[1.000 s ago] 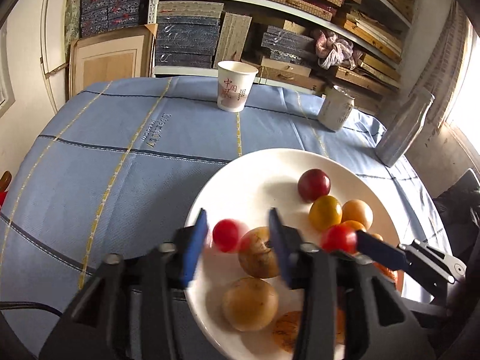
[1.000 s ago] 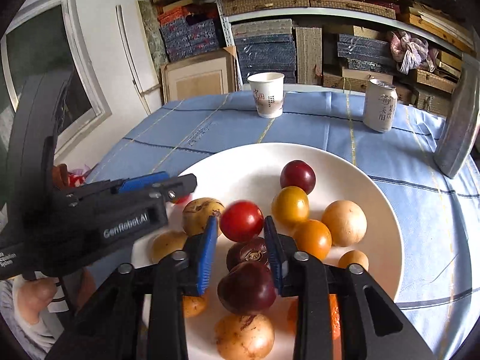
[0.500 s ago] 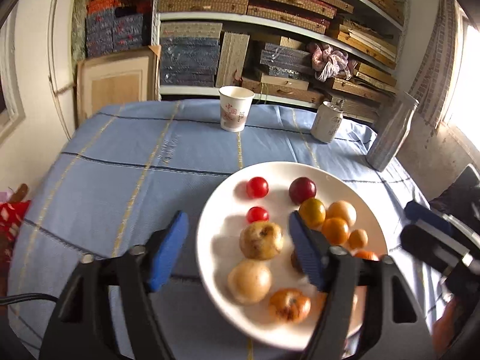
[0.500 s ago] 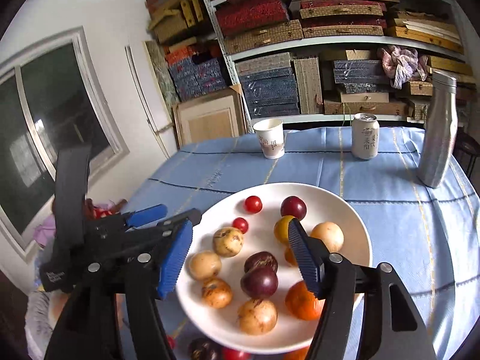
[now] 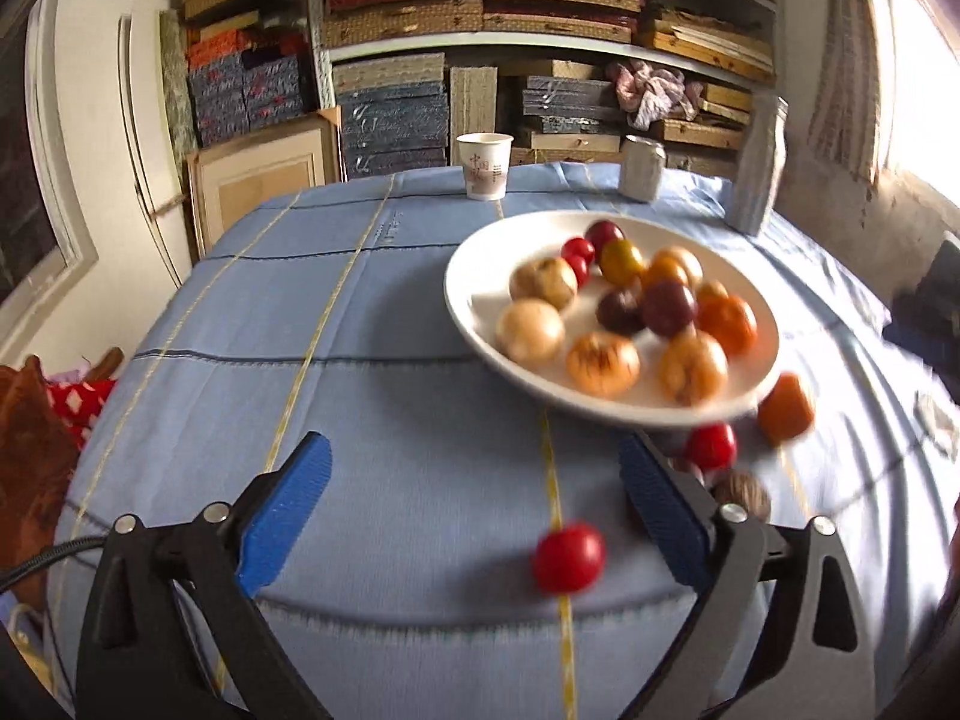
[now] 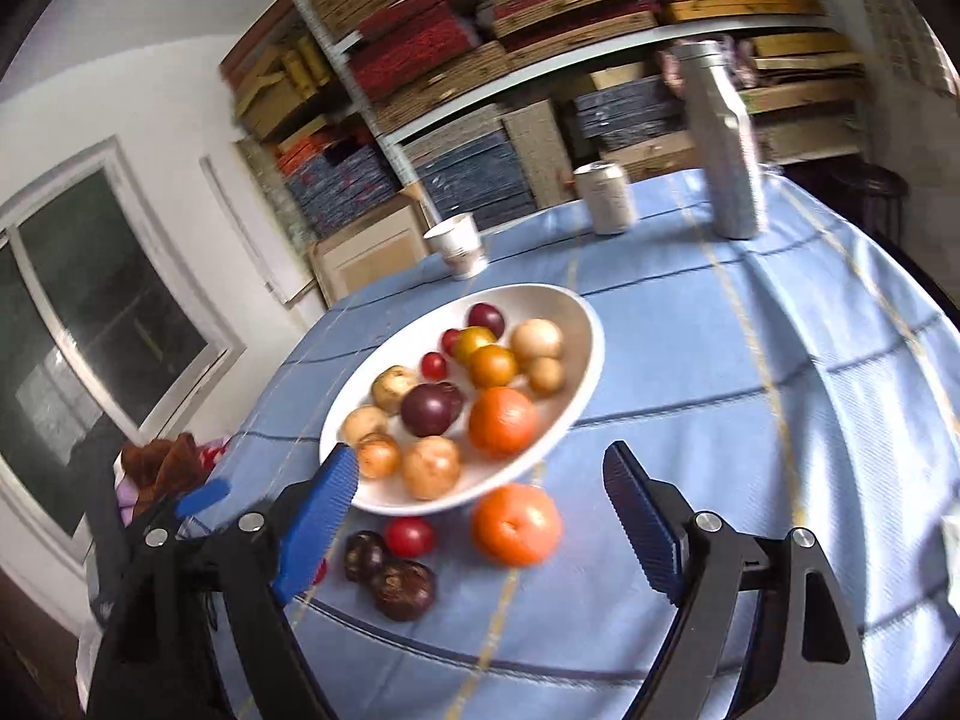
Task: Organize fruits
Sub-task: 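Move the left tool to a red tomato and close on it, then hold the red tomato in the left tool while the right grasps a dark brown fruit, then carry the tomato and dark brown fruit onto the plate and open both tools, then move the left tool to a dark brown fruit and close on it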
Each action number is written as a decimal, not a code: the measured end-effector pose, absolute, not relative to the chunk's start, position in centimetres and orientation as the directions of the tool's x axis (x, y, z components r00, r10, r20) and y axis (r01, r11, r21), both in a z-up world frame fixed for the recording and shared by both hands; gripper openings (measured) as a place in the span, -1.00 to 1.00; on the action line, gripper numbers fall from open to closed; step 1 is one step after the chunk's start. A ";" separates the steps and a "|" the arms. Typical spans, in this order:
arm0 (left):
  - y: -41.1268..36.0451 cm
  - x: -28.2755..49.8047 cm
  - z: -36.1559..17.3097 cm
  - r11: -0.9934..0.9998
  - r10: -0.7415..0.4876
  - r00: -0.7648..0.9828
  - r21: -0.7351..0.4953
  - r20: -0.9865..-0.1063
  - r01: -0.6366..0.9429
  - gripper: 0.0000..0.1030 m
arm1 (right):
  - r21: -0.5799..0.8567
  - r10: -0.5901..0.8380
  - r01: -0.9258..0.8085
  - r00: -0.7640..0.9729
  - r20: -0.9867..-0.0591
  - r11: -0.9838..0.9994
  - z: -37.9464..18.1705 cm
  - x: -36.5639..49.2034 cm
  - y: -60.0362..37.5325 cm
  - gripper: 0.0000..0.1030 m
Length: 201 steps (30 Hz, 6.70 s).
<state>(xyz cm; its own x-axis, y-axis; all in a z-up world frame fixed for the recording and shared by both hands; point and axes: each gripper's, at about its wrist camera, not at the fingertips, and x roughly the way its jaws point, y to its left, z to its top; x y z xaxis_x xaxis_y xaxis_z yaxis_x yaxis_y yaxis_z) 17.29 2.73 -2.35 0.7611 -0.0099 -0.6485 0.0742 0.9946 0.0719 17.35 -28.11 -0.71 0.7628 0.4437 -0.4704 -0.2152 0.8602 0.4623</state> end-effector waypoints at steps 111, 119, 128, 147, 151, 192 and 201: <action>-2.7 28.6 2.7 0.984 -0.171 0.731 -0.077 -0.661 0.160 -0.42 | 0.295 0.380 -0.257 0.762 -0.523 0.920 5.6 25.5 -23.6 -0.15; -2.4 31.9 -2.2 0.981 -0.185 0.653 -0.104 -0.734 0.161 -0.42 | 0.352 0.407 -0.226 0.673 -0.618 0.908 -1.2 30.3 -21.5 -0.15; -2.7 31.8 -1.8 0.984 -0.168 0.675 -0.084 -0.718 0.156 0.23 | 0.376 0.437 -0.243 0.661 -0.611 0.894 -1.6 30.0 -21.8 -0.11; 2.0 16.4 -0.2 0.991 -0.130 0.772 -0.053 -0.621 0.125 0.76 | 0.443 0.421 -0.199 0.764 -0.488 0.874 -0.9 18.0 -28.9 0.43; 1.5 11.2 -2.0 0.986 -0.142 0.777 -0.022 -0.613 0.163 0.80 | 0.463 0.409 -0.165 0.765 -0.497 0.871 -1.9 17.1 -29.8 0.57; -1.2 10.8 -7.3 0.962 -0.124 0.494 0.017 -0.860 0.271 0.92 | 0.463 0.364 -0.073 0.728 -0.581 0.884 -4.4 16.3 -30.6 0.78; -1.4 10.0 -6.6 0.961 -0.136 0.522 0.016 -0.842 0.275 0.91 | 0.464 0.369 -0.074 0.720 -0.588 0.883 -4.6 16.2 -30.4 0.79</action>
